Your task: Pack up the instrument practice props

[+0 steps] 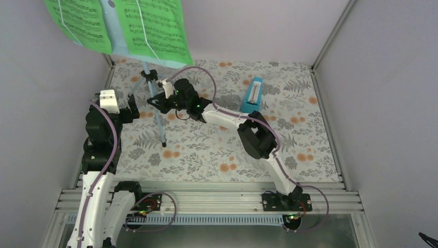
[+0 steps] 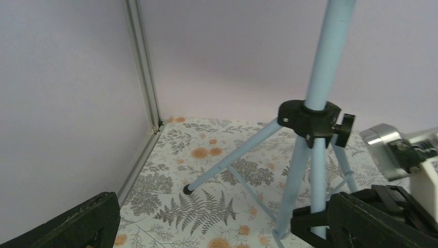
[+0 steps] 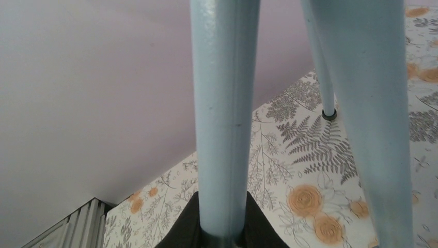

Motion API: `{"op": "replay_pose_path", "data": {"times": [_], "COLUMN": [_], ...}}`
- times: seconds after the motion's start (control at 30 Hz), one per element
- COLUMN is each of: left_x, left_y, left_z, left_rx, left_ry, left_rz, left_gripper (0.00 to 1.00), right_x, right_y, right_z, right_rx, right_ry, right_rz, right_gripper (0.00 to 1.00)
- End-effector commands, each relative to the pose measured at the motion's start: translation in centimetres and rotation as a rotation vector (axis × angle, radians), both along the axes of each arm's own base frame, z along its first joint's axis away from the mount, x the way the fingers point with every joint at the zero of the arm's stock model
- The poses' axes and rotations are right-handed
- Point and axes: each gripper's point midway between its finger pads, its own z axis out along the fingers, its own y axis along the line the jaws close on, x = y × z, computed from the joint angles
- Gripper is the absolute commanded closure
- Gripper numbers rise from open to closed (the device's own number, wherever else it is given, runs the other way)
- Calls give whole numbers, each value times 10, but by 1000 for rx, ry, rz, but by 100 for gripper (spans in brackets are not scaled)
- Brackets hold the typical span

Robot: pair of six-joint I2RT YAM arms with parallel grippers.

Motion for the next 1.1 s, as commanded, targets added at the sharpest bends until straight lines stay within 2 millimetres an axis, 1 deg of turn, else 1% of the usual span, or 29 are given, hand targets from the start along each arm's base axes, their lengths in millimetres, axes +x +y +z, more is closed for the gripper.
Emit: {"op": "replay_pose_path", "data": {"times": [0.0,0.1,0.2,0.27,0.37,0.47,0.57,0.63,0.67,0.8,0.83,0.9,1.0,1.03,1.07], "left_x": [0,0,0,0,1,0,0,0,0,-1,-2,-3,-4,-5,-5], "left_y": [-1,-1,-1,-1,-1,-1,-1,-1,-1,0,0,-1,-2,-2,-2], "left_z": [6,6,6,5,4,5,5,6,6,6,7,8,10,11,10], "left_rx": [0,-1,-2,-1,-2,-1,-1,-1,-1,-2,-2,-5,-8,-8,-10], "left_ry": [-28,-28,-28,-26,-23,-25,-25,-28,-30,-32,-35,-39,-46,-48,-46], "left_rz": [-8,-9,-9,-8,-9,-8,-8,-8,-7,-5,-6,-11,-17,-16,-15], "left_gripper": [0,0,0,0,0,0,0,0,0,0,0,0,0,0,0], "right_x": [-6,-3,-2,-3,-6,-11,-19,-26,-31,-54,-60,-76,-94,-98,-100], "right_y": [20,21,19,18,13,5,-4,-13,-19,-50,-60,-84,-130,-147,-164], "right_z": [-29,-31,-29,-27,-16,-8,5,14,25,45,50,60,77,79,74], "right_rx": [-65,-70,-76,-81,-77,-72,-62,-55,-42,-36,-38,-47,-64,-81,-111], "right_ry": [-45,-49,-56,-64,-90,-121,-152,-173,-190,-227,-232,-241,-249,-244,-227], "right_rz": [53,44,38,38,39,42,48,52,52,50,49,32,-46,-86,-134], "right_gripper": [96,96,95,84,69,55,39,30,26,11,10,4,0,0,0]}}
